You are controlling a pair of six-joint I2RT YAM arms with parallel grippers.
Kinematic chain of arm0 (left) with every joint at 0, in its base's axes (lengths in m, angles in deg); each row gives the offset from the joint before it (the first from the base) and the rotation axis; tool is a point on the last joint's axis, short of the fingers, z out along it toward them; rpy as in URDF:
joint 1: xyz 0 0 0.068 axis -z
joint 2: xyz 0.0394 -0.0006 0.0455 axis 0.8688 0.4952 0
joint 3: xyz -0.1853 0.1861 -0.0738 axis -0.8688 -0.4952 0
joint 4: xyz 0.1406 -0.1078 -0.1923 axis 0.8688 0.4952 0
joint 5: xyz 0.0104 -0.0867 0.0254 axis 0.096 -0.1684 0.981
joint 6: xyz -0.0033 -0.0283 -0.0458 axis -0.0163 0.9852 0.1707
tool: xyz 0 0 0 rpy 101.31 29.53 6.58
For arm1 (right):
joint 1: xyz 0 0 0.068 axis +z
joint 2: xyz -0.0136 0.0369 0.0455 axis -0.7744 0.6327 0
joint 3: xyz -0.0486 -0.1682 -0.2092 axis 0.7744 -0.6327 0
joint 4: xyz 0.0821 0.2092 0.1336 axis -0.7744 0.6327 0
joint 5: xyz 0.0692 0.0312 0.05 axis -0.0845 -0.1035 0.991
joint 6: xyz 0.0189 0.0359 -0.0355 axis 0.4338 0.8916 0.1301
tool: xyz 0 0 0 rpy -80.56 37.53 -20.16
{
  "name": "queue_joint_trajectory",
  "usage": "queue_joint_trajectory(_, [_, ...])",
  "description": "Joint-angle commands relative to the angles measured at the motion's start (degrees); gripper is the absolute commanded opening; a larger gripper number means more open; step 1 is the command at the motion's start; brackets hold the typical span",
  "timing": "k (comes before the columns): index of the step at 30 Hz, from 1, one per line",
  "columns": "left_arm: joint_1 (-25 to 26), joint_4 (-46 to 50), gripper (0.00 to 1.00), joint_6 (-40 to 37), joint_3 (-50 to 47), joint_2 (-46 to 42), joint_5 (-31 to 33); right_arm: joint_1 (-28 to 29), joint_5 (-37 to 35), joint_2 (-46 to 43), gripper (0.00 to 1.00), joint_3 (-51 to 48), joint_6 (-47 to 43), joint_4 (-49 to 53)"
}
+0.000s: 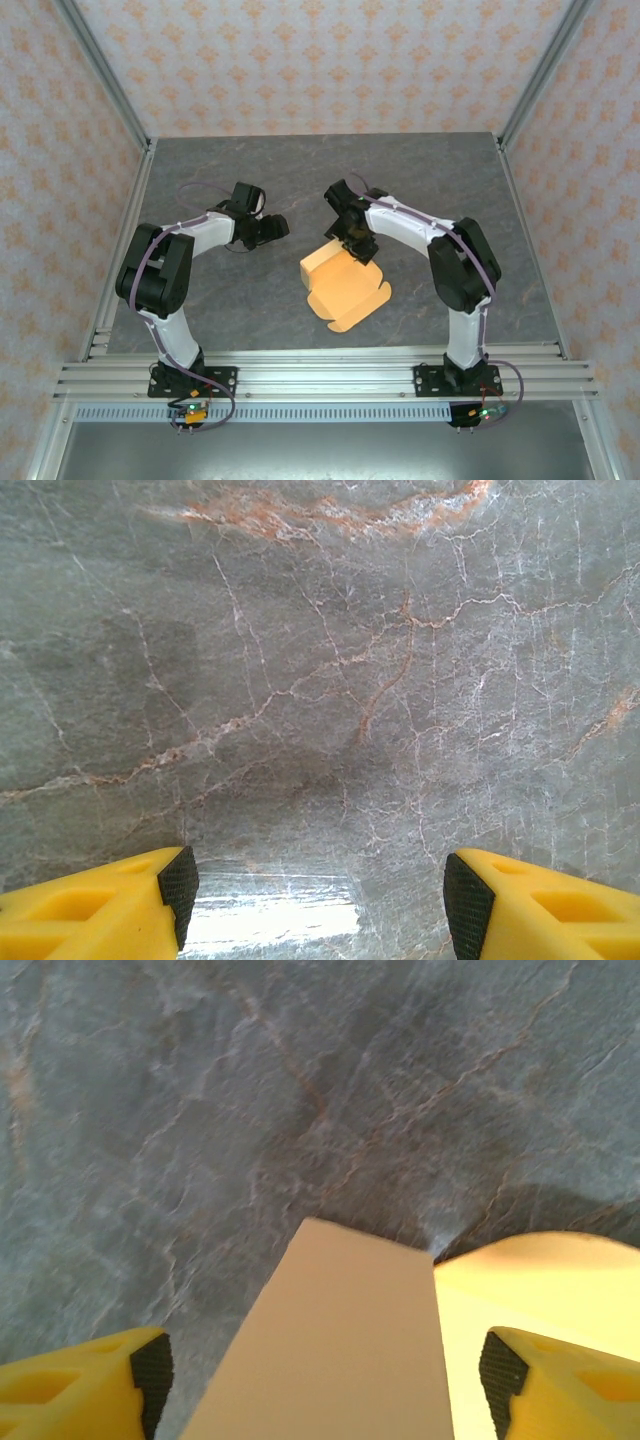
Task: Fold the paper box
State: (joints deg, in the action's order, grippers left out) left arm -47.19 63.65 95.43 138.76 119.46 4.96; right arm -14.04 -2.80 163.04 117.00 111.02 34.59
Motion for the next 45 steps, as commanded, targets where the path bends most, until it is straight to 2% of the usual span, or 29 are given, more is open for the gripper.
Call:
queue_joint_trajectory(1, [0.0,2.1,0.69,-1.8,-0.2,-0.9,1.7,0.0,-3.9,-0.5,0.74,-0.5,-0.2,1.3])
queue_joint_trajectory(6, [0.0,2.2,0.69,-1.5,0.4,0.1,1.2,0.0,-5.3,-0.6,0.56,-1.2,-0.2,0.3])
queue_joint_trajectory(14, [0.0,2.6,0.69,-1.5,0.9,0.2,1.4,0.2,-14.9,-4.0,0.49,0.6,-5.5,3.8])
queue_joint_trajectory(17, [0.0,2.5,0.69,-1.1,0.9,0.1,1.3,0.2,-20.5,-6.3,0.47,1.3,-11.8,4.6])
queue_joint_trajectory(21, [0.0,1.6,0.69,0.1,1.0,0.3,0.8,1.4,-31.1,-8.6,0.44,2.6,-25.1,4.6])
queue_joint_trajectory(25, [0.0,0.2,0.69,1.9,0.6,0.9,0.5,6.3,-43.8,-8.9,0.45,2.9,-35.4,4.1])
queue_joint_trajectory(30, [-0.4,-2.6,0.69,4.5,-1.0,1.5,0.9,12.5,-49.9,-5.4,0.49,1.0,-46.0,-0.9])
queue_joint_trajectory(33, [-1.7,-4.8,0.69,6.5,-2.9,1.8,0.7,15.9,-49.4,-1.8,0.53,0.3,-52.2,-4.0])
queue_joint_trajectory(38, [-3.0,-5.5,0.70,7.2,-4.3,1.7,0.4,21.4,-48.1,1.5,0.68,0.0,-59.4,-8.0])
queue_joint_trajectory(40, [-3.1,-5.3,0.70,7.0,-4.2,1.5,0.3,22.8,-46.5,1.4,0.71,1.0,-59.4,-8.1])
queue_joint_trajectory(45, [-3.5,-5.0,0.70,7.2,-3.1,2.4,-0.7,23.9,-36.3,-1.6,0.74,3.2,-56.2,-8.0])
